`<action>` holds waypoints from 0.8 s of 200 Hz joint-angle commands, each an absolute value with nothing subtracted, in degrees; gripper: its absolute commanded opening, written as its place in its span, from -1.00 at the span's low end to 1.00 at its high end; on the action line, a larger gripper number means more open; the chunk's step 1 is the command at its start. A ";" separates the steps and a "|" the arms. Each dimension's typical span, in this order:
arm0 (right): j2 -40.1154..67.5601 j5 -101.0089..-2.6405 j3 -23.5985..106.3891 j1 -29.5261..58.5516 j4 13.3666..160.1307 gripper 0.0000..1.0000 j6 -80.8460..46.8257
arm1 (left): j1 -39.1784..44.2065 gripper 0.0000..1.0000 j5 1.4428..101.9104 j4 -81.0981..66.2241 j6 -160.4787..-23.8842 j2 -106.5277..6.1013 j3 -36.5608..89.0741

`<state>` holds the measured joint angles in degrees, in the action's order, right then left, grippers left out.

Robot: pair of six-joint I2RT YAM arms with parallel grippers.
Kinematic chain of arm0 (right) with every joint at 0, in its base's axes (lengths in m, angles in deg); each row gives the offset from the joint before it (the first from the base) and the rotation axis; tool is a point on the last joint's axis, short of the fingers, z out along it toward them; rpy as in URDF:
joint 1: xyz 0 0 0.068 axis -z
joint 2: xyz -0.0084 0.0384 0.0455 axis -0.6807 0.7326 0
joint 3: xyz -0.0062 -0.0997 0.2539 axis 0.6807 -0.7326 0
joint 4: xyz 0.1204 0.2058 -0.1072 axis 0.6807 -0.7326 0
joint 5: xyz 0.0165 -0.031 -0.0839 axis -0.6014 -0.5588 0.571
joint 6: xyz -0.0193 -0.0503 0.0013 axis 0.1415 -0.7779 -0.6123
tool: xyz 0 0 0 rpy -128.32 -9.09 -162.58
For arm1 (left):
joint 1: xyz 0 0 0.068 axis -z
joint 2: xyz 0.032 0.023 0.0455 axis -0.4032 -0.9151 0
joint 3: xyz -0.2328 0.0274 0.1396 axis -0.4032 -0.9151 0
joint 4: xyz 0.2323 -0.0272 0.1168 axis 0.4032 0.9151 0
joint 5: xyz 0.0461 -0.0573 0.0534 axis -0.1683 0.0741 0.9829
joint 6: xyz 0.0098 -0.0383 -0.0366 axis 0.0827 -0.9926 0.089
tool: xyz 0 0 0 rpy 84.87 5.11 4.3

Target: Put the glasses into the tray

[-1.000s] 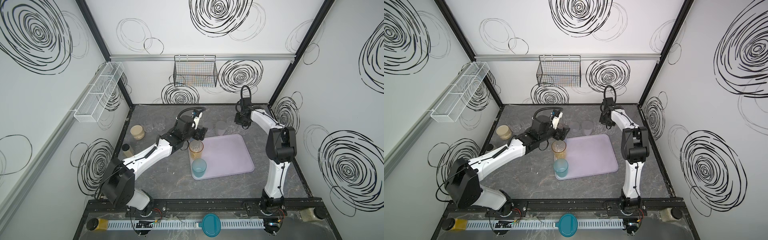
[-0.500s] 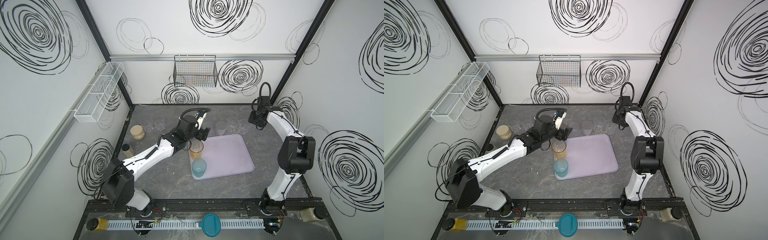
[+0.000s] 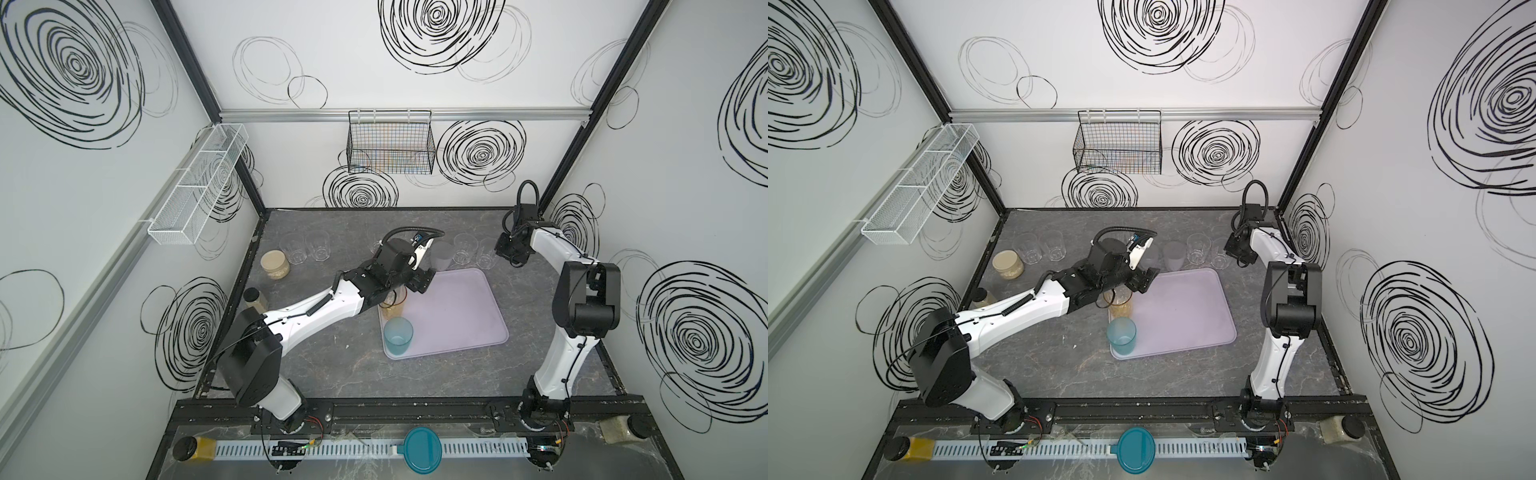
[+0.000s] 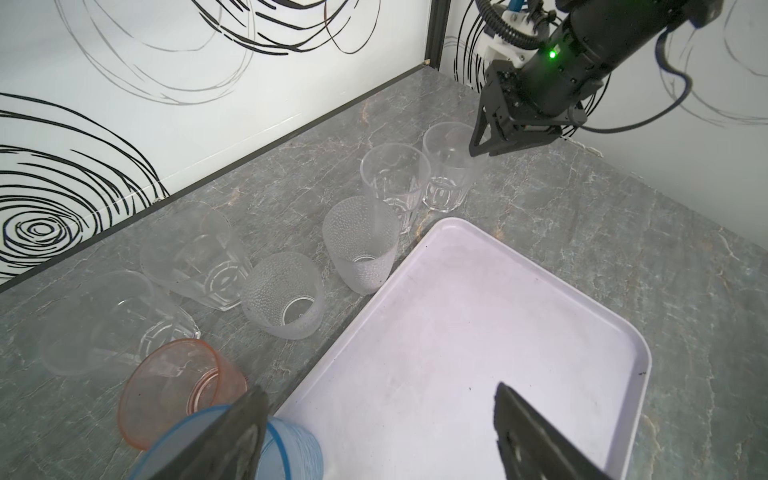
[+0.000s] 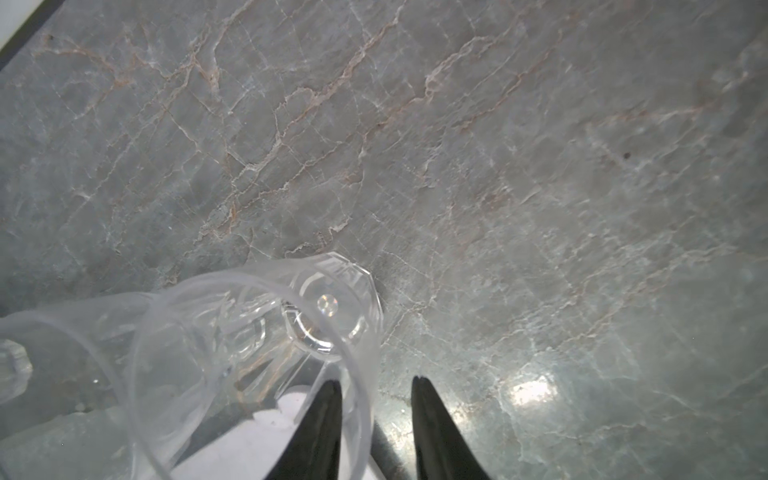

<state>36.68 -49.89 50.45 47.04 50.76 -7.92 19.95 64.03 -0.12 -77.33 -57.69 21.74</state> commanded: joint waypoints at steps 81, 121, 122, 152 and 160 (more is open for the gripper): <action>25.07 -38.46 51.47 44.65 46.81 -0.84 -8.43 | 19.32 0.77 69.52 -5.32 -77.11 -51.55 18.89; 20.15 -31.86 52.25 37.34 40.56 -0.90 -10.57 | 11.97 0.77 67.71 -3.03 -82.54 -45.85 17.27; 19.97 -31.76 52.23 37.04 40.47 -0.90 -10.64 | 11.67 0.76 67.63 -2.90 -82.66 -45.72 17.23; 17.53 -30.38 53.98 27.82 36.95 -0.92 -14.66 | 5.99 0.77 67.16 0.99 -84.27 -42.19 14.74; 17.56 -30.05 54.54 25.27 35.86 -0.92 -15.47 | 5.04 0.77 67.44 1.62 -84.12 -41.35 13.60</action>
